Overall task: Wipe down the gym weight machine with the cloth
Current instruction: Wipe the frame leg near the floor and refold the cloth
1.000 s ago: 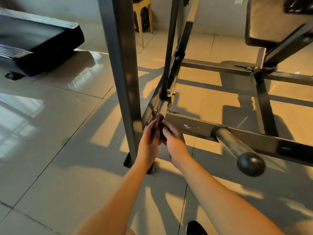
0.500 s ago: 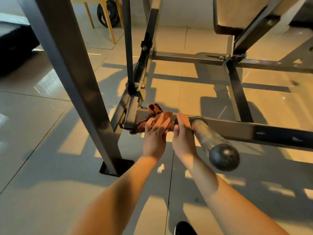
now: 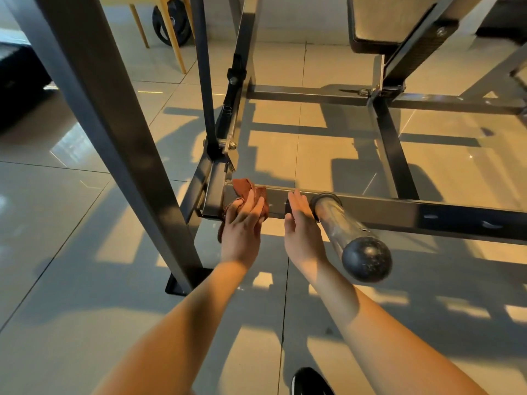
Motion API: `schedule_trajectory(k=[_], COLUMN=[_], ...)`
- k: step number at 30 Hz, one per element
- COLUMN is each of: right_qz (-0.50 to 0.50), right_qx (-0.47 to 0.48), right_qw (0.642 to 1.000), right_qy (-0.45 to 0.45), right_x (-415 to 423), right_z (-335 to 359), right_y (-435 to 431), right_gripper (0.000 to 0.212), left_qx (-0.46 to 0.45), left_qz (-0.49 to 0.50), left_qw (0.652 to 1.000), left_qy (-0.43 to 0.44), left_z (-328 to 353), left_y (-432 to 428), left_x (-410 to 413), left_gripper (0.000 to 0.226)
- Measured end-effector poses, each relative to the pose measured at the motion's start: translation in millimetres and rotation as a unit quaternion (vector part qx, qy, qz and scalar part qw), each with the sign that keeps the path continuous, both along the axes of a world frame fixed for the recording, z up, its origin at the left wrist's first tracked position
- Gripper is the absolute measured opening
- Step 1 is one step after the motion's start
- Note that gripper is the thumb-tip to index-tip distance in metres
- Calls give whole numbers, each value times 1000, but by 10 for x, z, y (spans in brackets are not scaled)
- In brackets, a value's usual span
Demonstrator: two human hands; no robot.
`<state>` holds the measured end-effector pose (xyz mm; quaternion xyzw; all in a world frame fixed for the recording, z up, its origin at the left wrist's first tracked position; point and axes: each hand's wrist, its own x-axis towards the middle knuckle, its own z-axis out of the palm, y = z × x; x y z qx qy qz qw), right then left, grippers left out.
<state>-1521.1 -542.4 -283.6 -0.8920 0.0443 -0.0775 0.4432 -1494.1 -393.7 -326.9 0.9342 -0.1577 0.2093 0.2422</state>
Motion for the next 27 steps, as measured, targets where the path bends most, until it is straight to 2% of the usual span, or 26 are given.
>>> schedule_trajectory(k=[3, 7, 10, 12, 14, 18, 22, 25, 27], right_qz=[1, -8, -2, 7, 22, -2, -1, 5, 2], right_qx=[15, -11, -37, -50, -69, -39, -38, -38, -30], right_qw=[1000, 1000, 999, 998, 997, 997, 997, 996, 996], right_qy=[-10, -7, 12, 22, 35, 73, 71, 79, 81], right_x=[-1, -1, -14, -20, -22, 2, -7, -34, -52], right_z=[-12, -61, -9, 2, 15, 128, 122, 143, 176], right_y=[-32, -35, -18, -8, -10, -64, -45, -20, -16], right_gripper=[47, 48, 49, 50, 52, 51, 51, 51, 51], left_qx=[25, 80, 83, 52, 26, 28, 68, 91, 45], left_qz=[-56, -112, -63, -10, 2, -85, -126, -75, -24], left_qw=[998, 990, 995, 998, 999, 996, 990, 992, 996], left_qy=[-8, -20, 5, 25, 29, 5, 15, 54, 73], left_z=[13, 31, 53, 54, 62, 113, 146, 106, 76], left_y=[-216, -143, 70, 67, -70, -353, -107, 255, 307], left_x=[-28, 66, 67, 29, -8, -35, 40, 77, 44], left_gripper=[51, 36, 38, 42, 38, 33, 37, 61, 50])
